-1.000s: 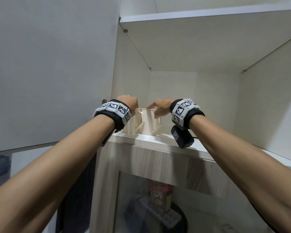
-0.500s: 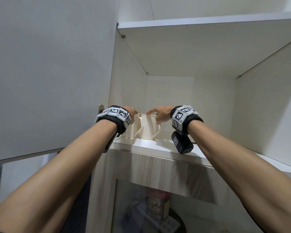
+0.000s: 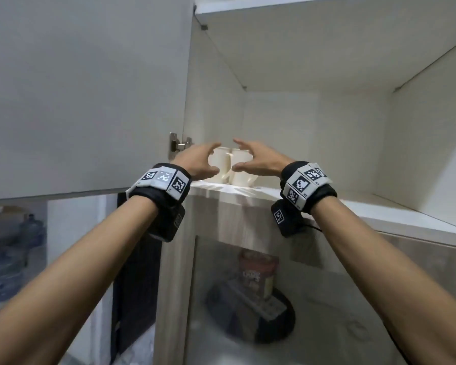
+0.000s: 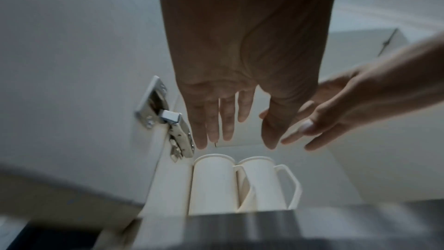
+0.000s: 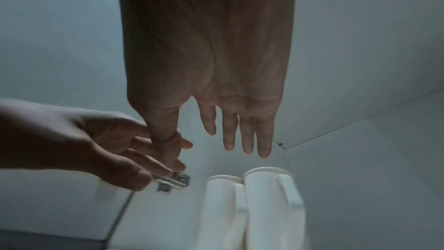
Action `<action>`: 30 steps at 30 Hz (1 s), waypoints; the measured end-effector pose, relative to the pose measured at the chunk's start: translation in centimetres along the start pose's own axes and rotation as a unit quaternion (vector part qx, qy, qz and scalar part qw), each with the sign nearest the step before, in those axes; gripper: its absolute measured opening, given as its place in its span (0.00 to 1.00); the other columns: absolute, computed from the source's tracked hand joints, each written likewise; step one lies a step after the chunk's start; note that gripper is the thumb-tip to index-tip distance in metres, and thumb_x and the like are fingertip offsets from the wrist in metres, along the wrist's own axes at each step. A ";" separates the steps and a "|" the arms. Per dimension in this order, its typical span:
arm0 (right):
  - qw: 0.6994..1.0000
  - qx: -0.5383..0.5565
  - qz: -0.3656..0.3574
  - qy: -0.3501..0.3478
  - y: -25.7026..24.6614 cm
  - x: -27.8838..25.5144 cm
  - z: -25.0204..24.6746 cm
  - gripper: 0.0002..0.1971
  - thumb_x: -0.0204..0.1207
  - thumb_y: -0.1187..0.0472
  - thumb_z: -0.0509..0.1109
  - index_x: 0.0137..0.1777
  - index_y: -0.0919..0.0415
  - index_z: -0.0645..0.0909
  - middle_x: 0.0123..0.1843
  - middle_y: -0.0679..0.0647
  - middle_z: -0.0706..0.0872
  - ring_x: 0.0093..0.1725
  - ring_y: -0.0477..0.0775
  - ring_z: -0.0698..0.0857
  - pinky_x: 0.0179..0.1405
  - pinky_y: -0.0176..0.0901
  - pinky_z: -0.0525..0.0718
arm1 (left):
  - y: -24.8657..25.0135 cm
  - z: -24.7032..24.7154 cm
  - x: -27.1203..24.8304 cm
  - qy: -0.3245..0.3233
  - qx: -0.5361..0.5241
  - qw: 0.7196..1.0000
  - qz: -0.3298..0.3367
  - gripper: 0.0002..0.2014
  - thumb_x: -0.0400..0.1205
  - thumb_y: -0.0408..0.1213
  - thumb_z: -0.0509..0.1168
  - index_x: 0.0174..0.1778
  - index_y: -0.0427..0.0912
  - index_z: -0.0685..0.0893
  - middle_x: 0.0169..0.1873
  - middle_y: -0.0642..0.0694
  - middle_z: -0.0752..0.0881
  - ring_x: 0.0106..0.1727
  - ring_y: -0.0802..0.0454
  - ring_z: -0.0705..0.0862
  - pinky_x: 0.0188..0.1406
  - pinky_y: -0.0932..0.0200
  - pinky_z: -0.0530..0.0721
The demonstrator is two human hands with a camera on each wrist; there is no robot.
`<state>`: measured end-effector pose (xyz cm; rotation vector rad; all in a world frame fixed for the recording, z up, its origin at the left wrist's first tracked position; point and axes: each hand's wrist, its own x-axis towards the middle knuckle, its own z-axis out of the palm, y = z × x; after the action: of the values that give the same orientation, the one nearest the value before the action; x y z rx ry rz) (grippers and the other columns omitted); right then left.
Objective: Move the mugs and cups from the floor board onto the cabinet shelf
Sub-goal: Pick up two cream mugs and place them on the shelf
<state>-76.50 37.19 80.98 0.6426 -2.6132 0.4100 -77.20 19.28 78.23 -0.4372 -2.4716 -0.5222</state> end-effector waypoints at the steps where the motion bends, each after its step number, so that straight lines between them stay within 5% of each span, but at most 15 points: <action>1: 0.999 0.022 -0.015 0.027 -0.3 -1.3 0.9 0.40 0.75 0.54 0.72 0.84 0.55 0.58 0.82 0.55 0.69 0.81 0.54 0.67 0.76 0.42 0.65 | -0.4 0.2 -2.1 0.019 -0.034 0.999 -0.001 0.36 0.76 0.39 0.69 0.81 0.48 0.65 0.72 0.43 0.79 0.73 0.45 0.77 0.73 0.50 0.74; 4: 0.994 0.052 -0.064 0.078 -1.3 -5.1 4.4 0.38 0.74 0.51 0.71 0.83 0.55 0.61 0.80 0.54 0.71 0.79 0.53 0.69 0.76 0.44 0.66 | -2.5 1.5 -8.7 0.061 -0.071 0.995 -0.017 0.34 0.75 0.46 0.72 0.78 0.50 0.70 0.67 0.44 0.82 0.69 0.48 0.79 0.71 0.47 0.77; 9: 0.988 0.050 -0.134 0.058 -3.4 -10.4 14.5 0.35 0.75 0.46 0.67 0.81 0.54 0.63 0.78 0.53 0.71 0.78 0.53 0.69 0.75 0.51 0.70 | -7.2 6.4 -20.8 0.047 -0.047 0.992 -0.105 0.31 0.75 0.51 0.70 0.75 0.54 0.72 0.68 0.47 0.81 0.70 0.51 0.79 0.66 0.46 0.81; 14: 0.981 0.099 -0.140 -0.087 -6.1 -17.2 29.8 0.35 0.74 0.48 0.67 0.81 0.57 0.64 0.77 0.54 0.71 0.78 0.54 0.69 0.74 0.51 0.73 | -12.0 13.7 -34.1 -0.051 -0.040 0.959 -0.276 0.31 0.74 0.48 0.73 0.74 0.49 0.75 0.68 0.45 0.81 0.70 0.48 0.80 0.68 0.47 0.79; 21: 0.926 0.114 -0.092 -0.347 -9.6 -28.7 48.0 0.37 0.72 0.48 0.71 0.80 0.59 0.66 0.77 0.61 0.73 0.77 0.62 0.71 0.74 0.56 0.72 | -16.0 21.7 -50.6 -0.193 -0.029 0.864 -0.464 0.32 0.75 0.45 0.73 0.76 0.45 0.73 0.70 0.41 0.80 0.70 0.42 0.79 0.67 0.54 0.75; 26: 0.903 0.117 -0.072 -0.408 -11.8 -32.8 54.7 0.26 0.71 0.47 0.68 0.69 0.50 0.73 0.70 0.58 0.78 0.68 0.64 0.78 0.61 0.53 0.80 | -18.2 23.7 -57.2 -0.213 -0.016 0.823 -0.527 0.32 0.74 0.41 0.73 0.75 0.42 0.73 0.71 0.36 0.79 0.70 0.36 0.79 0.64 0.47 0.77; 30: 0.894 0.097 -0.078 -0.430 -13.2 -34.2 57.3 0.36 0.71 0.48 0.71 0.79 0.52 0.64 0.75 0.57 0.72 0.72 0.63 0.75 0.62 0.57 0.80 | -19.9 24.3 -60.9 -0.221 0.010 0.807 -0.548 0.34 0.74 0.45 0.72 0.77 0.42 0.71 0.71 0.34 0.76 0.71 0.34 0.75 0.68 0.45 0.75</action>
<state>-60.85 17.37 17.85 1.3439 -3.3188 0.3970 -48.87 1.32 18.44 1.1072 -2.9817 -0.8870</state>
